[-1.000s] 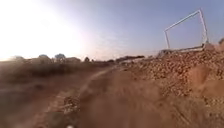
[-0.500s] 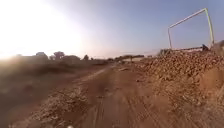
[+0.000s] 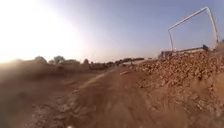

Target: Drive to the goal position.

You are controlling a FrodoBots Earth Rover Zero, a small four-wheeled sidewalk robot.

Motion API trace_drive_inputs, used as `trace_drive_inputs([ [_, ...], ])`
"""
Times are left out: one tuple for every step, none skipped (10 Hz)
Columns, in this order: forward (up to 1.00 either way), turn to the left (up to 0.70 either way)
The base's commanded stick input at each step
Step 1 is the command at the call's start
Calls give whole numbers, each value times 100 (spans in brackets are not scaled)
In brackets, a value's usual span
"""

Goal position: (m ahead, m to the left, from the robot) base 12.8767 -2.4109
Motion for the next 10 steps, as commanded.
trace_drive_inputs([
  [69, 0],
  [69, 0],
  [69, 0],
  [69, 0],
  [69, 0],
  [69, 0],
  [69, 0],
  [69, 0],
  [69, 0],
  [69, 0],
])
